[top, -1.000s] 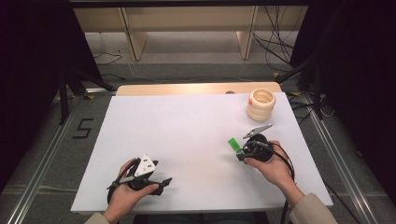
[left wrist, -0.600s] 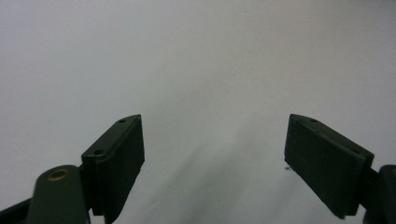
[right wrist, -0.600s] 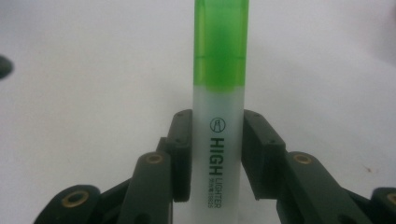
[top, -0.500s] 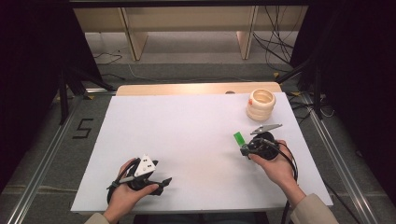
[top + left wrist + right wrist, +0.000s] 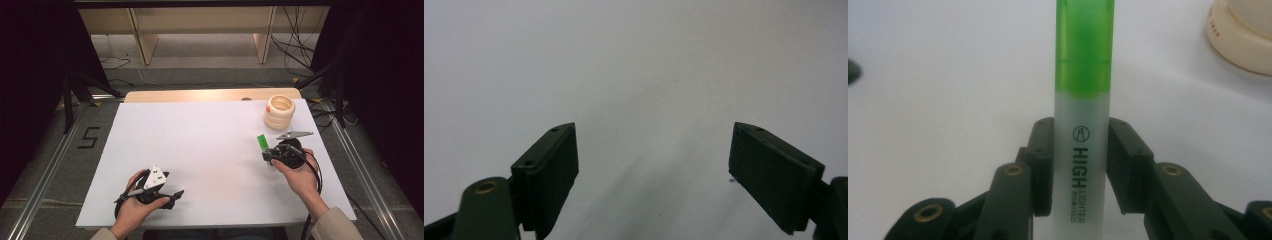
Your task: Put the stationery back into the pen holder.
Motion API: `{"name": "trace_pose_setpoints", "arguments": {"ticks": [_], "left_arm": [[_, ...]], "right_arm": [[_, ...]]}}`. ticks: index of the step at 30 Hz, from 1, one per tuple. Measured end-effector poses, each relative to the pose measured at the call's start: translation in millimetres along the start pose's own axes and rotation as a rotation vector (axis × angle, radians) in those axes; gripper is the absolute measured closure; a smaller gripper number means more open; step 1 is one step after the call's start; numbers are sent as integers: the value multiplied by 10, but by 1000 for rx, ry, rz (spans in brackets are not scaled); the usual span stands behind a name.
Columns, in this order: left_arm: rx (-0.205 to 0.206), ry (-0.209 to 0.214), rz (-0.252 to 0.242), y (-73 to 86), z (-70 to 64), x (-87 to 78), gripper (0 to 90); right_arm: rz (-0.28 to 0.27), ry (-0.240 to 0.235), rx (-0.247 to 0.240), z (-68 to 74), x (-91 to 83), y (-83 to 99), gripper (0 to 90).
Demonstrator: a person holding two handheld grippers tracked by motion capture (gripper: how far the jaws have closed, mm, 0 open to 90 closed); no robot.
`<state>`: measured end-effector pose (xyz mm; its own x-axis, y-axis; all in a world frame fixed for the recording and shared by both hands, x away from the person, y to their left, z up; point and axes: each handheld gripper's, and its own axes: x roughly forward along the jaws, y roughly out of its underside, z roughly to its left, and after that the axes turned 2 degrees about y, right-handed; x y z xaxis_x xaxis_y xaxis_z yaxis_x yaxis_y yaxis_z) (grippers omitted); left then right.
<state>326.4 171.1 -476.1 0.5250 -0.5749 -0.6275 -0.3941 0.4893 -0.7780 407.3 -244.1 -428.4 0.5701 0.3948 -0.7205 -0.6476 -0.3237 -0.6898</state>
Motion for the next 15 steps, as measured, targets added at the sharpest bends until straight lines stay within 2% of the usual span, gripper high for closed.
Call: {"name": "trace_pose_setpoints", "arguments": {"ticks": [15], "left_arm": [[-1,-3,-1,0,3,-1,198]], "right_arm": [[-52,24,55,-104,-50,-7,663]]}}
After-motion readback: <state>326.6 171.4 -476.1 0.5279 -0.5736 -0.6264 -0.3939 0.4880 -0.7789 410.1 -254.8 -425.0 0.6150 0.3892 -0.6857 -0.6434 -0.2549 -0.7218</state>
